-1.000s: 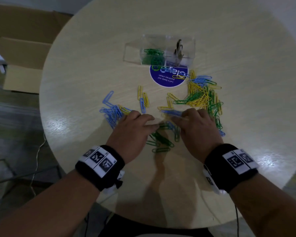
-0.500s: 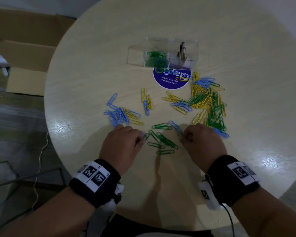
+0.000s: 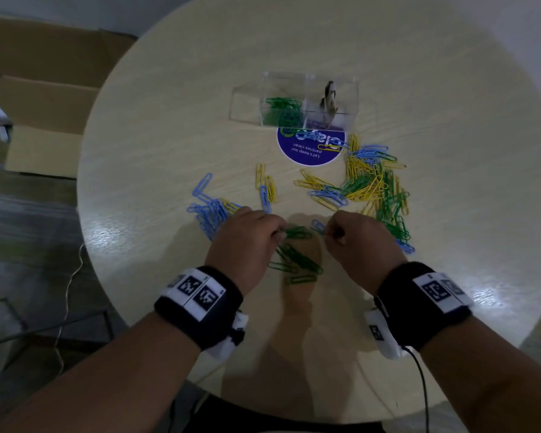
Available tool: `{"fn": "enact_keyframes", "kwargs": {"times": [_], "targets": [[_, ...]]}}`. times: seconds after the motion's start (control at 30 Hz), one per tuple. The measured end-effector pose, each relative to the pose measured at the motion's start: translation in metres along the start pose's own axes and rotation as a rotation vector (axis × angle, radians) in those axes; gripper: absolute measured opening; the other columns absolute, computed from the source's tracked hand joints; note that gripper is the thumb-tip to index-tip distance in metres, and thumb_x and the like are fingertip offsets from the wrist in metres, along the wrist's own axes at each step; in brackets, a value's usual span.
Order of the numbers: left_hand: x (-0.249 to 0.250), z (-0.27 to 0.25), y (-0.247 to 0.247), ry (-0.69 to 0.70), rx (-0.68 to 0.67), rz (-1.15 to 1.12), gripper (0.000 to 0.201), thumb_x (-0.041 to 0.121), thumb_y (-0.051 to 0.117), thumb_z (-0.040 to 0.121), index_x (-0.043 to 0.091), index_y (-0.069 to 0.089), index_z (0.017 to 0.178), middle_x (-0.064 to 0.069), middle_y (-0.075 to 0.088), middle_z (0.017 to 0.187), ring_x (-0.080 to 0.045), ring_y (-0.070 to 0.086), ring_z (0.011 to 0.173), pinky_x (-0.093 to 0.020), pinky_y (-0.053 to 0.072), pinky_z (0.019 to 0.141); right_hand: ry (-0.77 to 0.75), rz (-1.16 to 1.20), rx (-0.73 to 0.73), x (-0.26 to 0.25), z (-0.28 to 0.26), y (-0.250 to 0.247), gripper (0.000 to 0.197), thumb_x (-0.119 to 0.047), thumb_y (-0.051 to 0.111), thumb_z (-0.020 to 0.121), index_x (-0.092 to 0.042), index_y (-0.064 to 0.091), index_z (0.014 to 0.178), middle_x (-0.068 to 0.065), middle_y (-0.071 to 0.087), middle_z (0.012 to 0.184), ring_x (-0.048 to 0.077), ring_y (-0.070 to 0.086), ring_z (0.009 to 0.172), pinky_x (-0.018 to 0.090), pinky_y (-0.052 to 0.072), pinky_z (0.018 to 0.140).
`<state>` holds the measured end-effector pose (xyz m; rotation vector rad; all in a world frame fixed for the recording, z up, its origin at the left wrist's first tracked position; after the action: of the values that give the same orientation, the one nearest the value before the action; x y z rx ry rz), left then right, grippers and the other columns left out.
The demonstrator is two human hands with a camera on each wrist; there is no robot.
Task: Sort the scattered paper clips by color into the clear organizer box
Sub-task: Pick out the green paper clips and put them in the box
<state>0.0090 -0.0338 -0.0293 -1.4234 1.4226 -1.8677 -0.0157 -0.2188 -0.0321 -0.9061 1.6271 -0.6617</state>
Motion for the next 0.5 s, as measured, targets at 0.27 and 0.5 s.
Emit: {"fn": "enact_keyframes", "kwargs": {"times": [0.27,0.5], "targets": [[-0.013,0.002,-0.003,-0.023,-0.010,0.110,0.009,0.015,0.065,0.080,0.015,0.067,0.088,-0.006,0.058,0.082,-0.032,0.055,0.080,-0.043,0.049,0.073,0.038,-0.049,0.183,0.013,-0.003,-0.027,0.004,-0.013,0.065,0.076,-0.013,0.061,0.076,0.010,0.062,0.078,0.034,0.058,0.075,0.036,0.045,0.064],[-0.004,-0.007,-0.002,0.052,-0.082,0.094,0.019,0.025,0.070,0.079,0.015,0.067,0.095,-0.004,0.060,0.090,-0.029,0.056,0.086,-0.040,0.048,0.080,-0.065,-0.130,-0.050,-0.016,-0.018,0.015,0.023,-0.023,0.064,0.082,-0.015,0.066,0.104,0.009,0.061,0.092,0.031,0.057,0.087,0.034,0.045,0.075]]}}
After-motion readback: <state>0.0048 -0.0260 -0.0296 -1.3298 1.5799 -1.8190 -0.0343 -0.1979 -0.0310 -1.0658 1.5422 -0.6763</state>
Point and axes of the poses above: each hand's wrist, its own z-axis towards the middle knuckle, its own y-axis out of the palm, x = y × z, the point moved 6 cm from there along z, towards the middle knuckle
